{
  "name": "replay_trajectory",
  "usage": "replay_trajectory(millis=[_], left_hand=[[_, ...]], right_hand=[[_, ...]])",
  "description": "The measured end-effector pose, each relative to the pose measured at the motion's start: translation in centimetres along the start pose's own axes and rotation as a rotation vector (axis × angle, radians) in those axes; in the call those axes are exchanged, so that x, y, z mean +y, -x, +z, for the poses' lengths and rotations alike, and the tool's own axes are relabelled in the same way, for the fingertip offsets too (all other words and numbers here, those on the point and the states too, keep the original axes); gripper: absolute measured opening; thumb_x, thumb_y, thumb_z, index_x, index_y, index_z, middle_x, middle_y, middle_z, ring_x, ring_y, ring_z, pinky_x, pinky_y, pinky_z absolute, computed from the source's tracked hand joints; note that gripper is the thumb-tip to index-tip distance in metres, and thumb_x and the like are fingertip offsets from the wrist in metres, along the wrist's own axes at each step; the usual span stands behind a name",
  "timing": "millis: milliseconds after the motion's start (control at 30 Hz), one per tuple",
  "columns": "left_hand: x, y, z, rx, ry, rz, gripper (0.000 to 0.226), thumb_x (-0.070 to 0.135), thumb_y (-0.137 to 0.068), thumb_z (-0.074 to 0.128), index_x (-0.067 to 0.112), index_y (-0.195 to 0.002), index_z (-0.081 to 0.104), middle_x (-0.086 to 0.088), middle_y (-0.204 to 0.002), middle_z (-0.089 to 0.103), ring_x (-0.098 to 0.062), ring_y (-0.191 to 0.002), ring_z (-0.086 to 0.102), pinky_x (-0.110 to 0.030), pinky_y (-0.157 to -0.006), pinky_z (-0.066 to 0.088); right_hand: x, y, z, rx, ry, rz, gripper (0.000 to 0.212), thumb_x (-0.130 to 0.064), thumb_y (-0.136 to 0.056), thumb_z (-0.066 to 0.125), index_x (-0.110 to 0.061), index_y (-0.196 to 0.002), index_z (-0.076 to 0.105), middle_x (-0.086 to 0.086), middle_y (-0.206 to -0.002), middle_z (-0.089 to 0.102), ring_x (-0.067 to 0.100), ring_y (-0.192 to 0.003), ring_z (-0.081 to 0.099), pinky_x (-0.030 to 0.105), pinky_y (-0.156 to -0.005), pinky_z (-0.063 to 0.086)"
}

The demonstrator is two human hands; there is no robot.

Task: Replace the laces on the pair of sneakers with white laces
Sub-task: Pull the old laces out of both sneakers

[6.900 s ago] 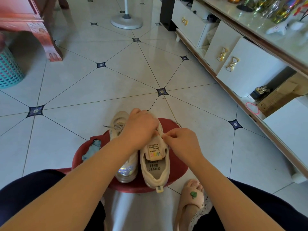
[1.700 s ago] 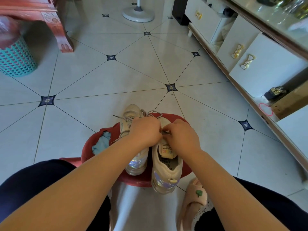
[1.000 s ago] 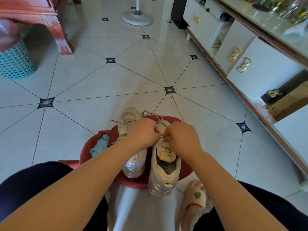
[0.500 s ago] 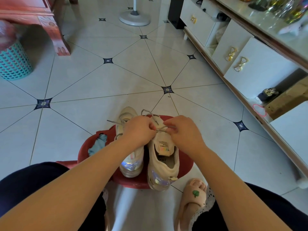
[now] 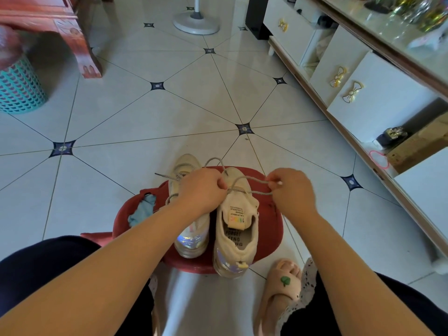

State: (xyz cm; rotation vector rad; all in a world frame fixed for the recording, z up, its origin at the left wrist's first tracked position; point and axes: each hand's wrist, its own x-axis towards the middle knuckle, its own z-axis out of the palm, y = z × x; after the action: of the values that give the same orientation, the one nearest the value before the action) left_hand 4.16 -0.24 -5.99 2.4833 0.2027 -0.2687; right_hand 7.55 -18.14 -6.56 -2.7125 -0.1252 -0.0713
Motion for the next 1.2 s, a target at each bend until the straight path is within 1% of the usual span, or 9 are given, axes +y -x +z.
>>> replay_trajectory(millis=[100, 167, 267, 400, 600, 767, 900, 1100, 1200], left_hand=[[0.4, 0.0, 0.2, -0.004, 0.002, 0.024, 0.012, 0.016, -0.080, 0.057, 0.024, -0.075, 0.066, 0.007, -0.090, 0.066, -0.017, -0.089, 0.060, -0.038, -0.081, 0.050], [0.5, 0.0, 0.2, -0.013, -0.003, 0.036, 0.015, 0.015, -0.080, 0.057, 0.025, -0.073, 0.064, 0.005, -0.091, 0.066, -0.018, -0.089, 0.061, -0.038, -0.081, 0.050], [0.4, 0.0, 0.1, -0.012, -0.001, 0.039, 0.018, 0.016, -0.080, 0.058, 0.030, -0.069, 0.058, 0.006, -0.090, 0.066, -0.017, -0.088, 0.060, -0.036, -0.080, 0.049], [0.4, 0.0, 0.1, -0.020, 0.005, 0.053, 0.012, 0.018, -0.079, 0.059, 0.026, -0.076, 0.066, 0.008, -0.091, 0.066, -0.016, -0.090, 0.060, -0.037, -0.082, 0.049], [-0.4, 0.0, 0.1, 0.003, 0.002, 0.002, 0.010, 0.020, -0.082, 0.059, 0.018, -0.087, 0.067, 0.005, -0.094, 0.067, -0.015, -0.092, 0.060, -0.038, -0.085, 0.049], [0.0, 0.3, 0.1, -0.019, 0.060, 0.017, 0.008, 0.018, -0.081, 0.060, 0.021, -0.082, 0.068, 0.010, -0.089, 0.064, -0.014, -0.091, 0.060, -0.037, -0.085, 0.048], [0.3, 0.2, 0.0, -0.020, 0.032, 0.023, 0.010, 0.020, -0.080, 0.060, 0.028, -0.077, 0.065, 0.010, -0.086, 0.062, -0.015, -0.088, 0.059, -0.034, -0.080, 0.049], [0.0, 0.1, 0.1, -0.025, 0.026, 0.056, 0.011, 0.019, -0.080, 0.060, 0.028, -0.076, 0.065, 0.014, -0.073, 0.055, -0.015, -0.084, 0.060, -0.035, -0.078, 0.049], [0.0, -0.1, 0.2, -0.007, 0.030, 0.047, 0.010, 0.019, -0.081, 0.059, 0.024, -0.083, 0.068, 0.016, -0.076, 0.058, -0.013, -0.087, 0.060, -0.035, -0.080, 0.049]], right_hand=[[-2.2, 1.1, 2.0, -0.098, 0.055, -0.290, 0.025, -0.019, -0.085, 0.057, -0.027, -0.105, 0.069, -0.002, -0.103, 0.068, 0.022, -0.101, 0.057, 0.038, -0.087, 0.044], [-3.0, 1.1, 3.0, -0.151, 0.123, -0.334, 0.022, -0.030, -0.085, 0.055, -0.029, -0.104, 0.068, -0.005, -0.097, 0.067, 0.020, -0.099, 0.056, 0.037, -0.087, 0.042], [-3.2, 0.8, 3.6, -0.204, 0.011, -0.245, 0.024, -0.034, -0.082, 0.061, -0.025, -0.103, 0.068, -0.005, -0.097, 0.067, 0.014, -0.094, 0.057, 0.032, -0.080, 0.046], [-2.9, 0.9, 3.6, -0.198, -0.289, -0.084, 0.006, -0.026, -0.082, 0.065, -0.025, -0.085, 0.070, -0.019, -0.077, 0.059, -0.003, -0.071, 0.052, 0.005, -0.060, 0.033], [-0.5, -0.6, 0.3, 0.098, -0.439, 0.219, 0.019, -0.020, -0.081, 0.056, -0.021, -0.063, 0.059, -0.008, -0.060, 0.054, 0.008, -0.056, 0.045, 0.026, -0.053, 0.035], [-1.5, 0.4, 0.1, -0.175, -0.339, 0.024, 0.005, -0.026, -0.082, 0.064, -0.030, -0.081, 0.067, -0.021, -0.076, 0.060, -0.007, -0.070, 0.054, 0.004, -0.060, 0.033], [-3.0, 1.2, 2.7, -0.288, -0.262, -0.102, 0.028, -0.032, -0.082, 0.066, -0.021, -0.108, 0.067, -0.012, -0.098, 0.063, -0.002, -0.084, 0.052, 0.004, -0.065, 0.031], [-3.0, 0.9, 3.4, -0.237, -0.380, -0.012, 0.004, -0.029, -0.080, 0.068, -0.027, -0.084, 0.068, -0.017, -0.078, 0.060, -0.008, -0.068, 0.052, 0.003, -0.056, 0.037], [-3.2, 1.2, 3.9, -0.193, -0.395, 0.011, 0.012, -0.027, -0.082, 0.062, -0.026, -0.070, 0.063, -0.015, -0.067, 0.057, -0.002, -0.062, 0.052, 0.011, -0.054, 0.034]])
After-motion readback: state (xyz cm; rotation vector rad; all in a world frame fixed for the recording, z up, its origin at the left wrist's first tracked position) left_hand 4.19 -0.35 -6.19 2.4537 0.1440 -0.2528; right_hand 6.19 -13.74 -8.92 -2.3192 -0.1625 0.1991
